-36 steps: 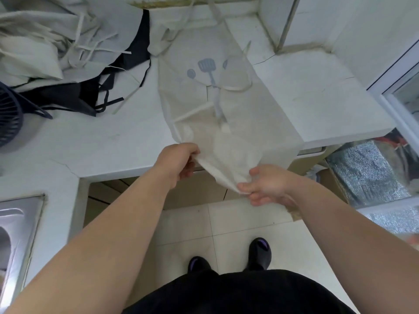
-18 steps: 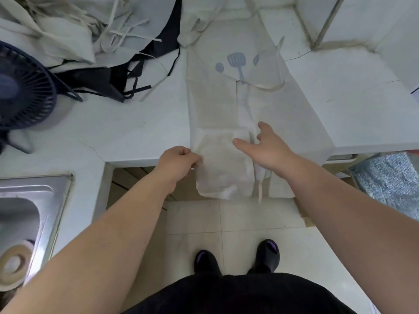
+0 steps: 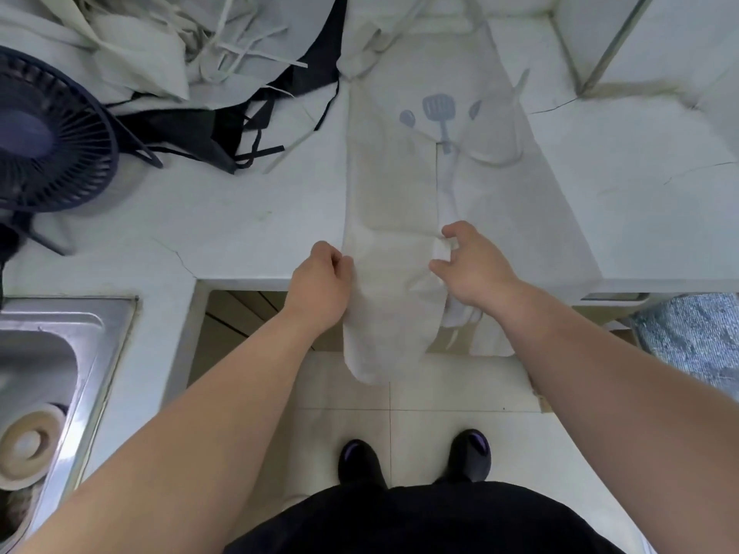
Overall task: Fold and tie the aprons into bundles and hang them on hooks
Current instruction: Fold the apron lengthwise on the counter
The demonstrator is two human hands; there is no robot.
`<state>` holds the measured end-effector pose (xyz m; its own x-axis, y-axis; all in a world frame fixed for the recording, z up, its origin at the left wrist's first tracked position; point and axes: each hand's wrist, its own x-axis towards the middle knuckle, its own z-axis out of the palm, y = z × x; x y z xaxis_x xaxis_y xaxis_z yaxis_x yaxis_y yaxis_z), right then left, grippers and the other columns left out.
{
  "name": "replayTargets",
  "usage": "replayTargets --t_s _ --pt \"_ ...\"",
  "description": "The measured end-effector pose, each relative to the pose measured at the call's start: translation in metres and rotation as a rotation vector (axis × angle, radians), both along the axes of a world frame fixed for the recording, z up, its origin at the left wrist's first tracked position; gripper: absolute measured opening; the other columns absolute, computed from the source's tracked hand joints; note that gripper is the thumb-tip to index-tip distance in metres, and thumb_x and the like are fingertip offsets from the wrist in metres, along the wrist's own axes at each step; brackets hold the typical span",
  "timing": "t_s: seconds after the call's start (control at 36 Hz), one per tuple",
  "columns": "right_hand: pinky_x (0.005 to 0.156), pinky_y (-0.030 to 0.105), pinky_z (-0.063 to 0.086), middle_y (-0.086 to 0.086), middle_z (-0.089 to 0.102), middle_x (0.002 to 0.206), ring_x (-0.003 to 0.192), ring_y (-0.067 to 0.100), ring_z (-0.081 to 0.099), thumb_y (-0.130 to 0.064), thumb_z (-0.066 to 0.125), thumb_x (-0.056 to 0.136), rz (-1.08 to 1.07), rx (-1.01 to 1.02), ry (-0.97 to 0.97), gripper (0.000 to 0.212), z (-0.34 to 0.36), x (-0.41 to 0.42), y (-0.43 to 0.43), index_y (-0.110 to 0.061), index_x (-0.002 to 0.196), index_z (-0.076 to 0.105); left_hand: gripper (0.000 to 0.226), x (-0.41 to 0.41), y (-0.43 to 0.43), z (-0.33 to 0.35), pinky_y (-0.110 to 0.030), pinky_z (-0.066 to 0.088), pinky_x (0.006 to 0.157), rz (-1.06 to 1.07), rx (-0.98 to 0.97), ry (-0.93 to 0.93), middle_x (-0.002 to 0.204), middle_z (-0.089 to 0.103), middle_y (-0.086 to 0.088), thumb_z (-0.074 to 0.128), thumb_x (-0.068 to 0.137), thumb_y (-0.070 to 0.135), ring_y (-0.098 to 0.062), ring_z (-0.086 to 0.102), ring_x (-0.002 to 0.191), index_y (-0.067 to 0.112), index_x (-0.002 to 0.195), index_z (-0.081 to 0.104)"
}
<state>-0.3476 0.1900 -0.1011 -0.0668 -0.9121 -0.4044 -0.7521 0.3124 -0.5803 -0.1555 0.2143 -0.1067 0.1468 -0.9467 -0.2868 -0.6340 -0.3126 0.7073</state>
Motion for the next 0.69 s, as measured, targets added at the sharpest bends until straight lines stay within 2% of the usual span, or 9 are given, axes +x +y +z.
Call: replayTargets --t_s 0.06,0.08,0.14,0.19,0.33,0.44,0.47,0.56,0.69 --pt "0.1 0.043 0.04 0.009 0.061 0.115 0.111 0.03 0.055 -0.024 0.057 0.092 0.01 0.012 0.019 0.05 -0.002 -0.001 -0.001 -0.021 0.138 0.037 0.017 0.003 0.002 0.0 -0.026 0.042 0.058 -0.013 0.036 -0.038 0.078 0.052 0.001 0.038 0.102 0.026 -0.014 0.051 0.067 0.01 0.102 0.043" --pt "0.101 0.043 0.04 0.01 0.06 0.119 0.113 0.03 0.055 -0.024 0.057 0.092 0.016 0.018 0.025 0.05 -0.003 -0.001 -0.002 -0.022 0.138 0.037 0.015 0.005 0.003 -0.001 -0.029 0.046 0.063 -0.021 0.058 -0.025 0.081 0.055 0.0 0.04 0.101 0.026 -0.017 0.055 0.072 0.011 0.102 0.044" --pt "0.101 0.042 0.04 0.01 0.059 0.122 0.114 0.03 0.054 -0.023 0.056 0.093 0.026 0.02 0.036 0.051 -0.003 -0.002 -0.004 -0.023 0.139 0.036 0.009 0.008 0.005 -0.001 -0.036 0.053 0.078 0.013 0.111 0.111 0.091 0.061 -0.003 0.05 0.097 0.022 -0.023 0.063 0.085 0.014 0.101 0.047" --pt "0.101 0.042 0.04 0.01 0.059 0.121 0.114 0.031 0.054 -0.022 0.057 0.091 0.031 0.028 0.037 0.054 -0.003 -0.002 -0.007 -0.023 0.14 0.035 0.015 0.011 0.005 0.0 -0.037 0.053 0.084 0.053 0.157 0.214 0.095 0.063 -0.003 0.062 0.089 0.018 -0.022 0.064 0.09 0.017 0.099 0.05" --pt "0.092 0.035 0.042 0.005 0.056 0.1 0.112 0.028 0.055 -0.013 0.057 0.085 0.07 0.105 0.035 0.07 0.001 -0.001 -0.012 -0.026 0.146 0.025 0.042 0.018 0.0 0.004 -0.023 0.044 0.068 -0.071 0.142 -0.035 0.087 0.057 0.008 0.07 0.083 0.026 -0.015 0.057 0.089 0.014 0.116 0.047" --pt "0.084 0.028 0.039 0.003 0.055 0.103 0.105 0.022 0.053 -0.024 0.067 0.082 0.043 0.093 -0.043 0.08 0.01 -0.002 -0.017 -0.021 0.148 0.022 0.059 0.016 -0.009 0.011 -0.03 0.046 0.082 -0.157 0.024 -0.115 0.11 0.05 0.001 0.071 0.082 0.038 -0.018 0.054 0.099 0.02 0.13 0.043" --pt "0.085 0.027 0.038 0.002 0.055 0.106 0.107 0.021 0.052 -0.03 0.068 0.082 0.023 0.069 -0.052 0.079 0.012 -0.002 -0.018 -0.02 0.148 0.024 0.058 0.015 -0.012 0.012 -0.029 0.045 0.083 -0.171 -0.008 -0.116 0.117 0.048 0.0 0.069 0.083 0.037 -0.018 0.052 0.103 0.022 0.132 0.043" --pt "0.09 0.027 0.036 0.01 0.047 0.137 0.124 0.026 0.048 -0.036 0.064 0.086 -0.036 0.004 -0.043 0.071 0.022 -0.006 -0.026 -0.016 0.145 0.03 0.051 0.012 -0.024 0.016 -0.024 0.038 0.086 -0.211 -0.068 -0.128 0.127 0.046 -0.002 0.062 0.088 0.029 -0.018 0.048 0.115 0.024 0.136 0.046" --pt "0.1 0.029 0.036 0.012 0.045 0.142 0.129 0.027 0.045 -0.03 0.058 0.092 -0.032 -0.041 0.02 0.056 0.036 -0.02 -0.054 -0.011 0.141 0.04 0.04 -0.001 -0.057 0.022 -0.023 0.039 0.085 -0.216 -0.097 -0.167 0.132 0.047 -0.002 0.056 0.093 0.028 -0.018 0.049 0.111 0.025 0.133 0.051"
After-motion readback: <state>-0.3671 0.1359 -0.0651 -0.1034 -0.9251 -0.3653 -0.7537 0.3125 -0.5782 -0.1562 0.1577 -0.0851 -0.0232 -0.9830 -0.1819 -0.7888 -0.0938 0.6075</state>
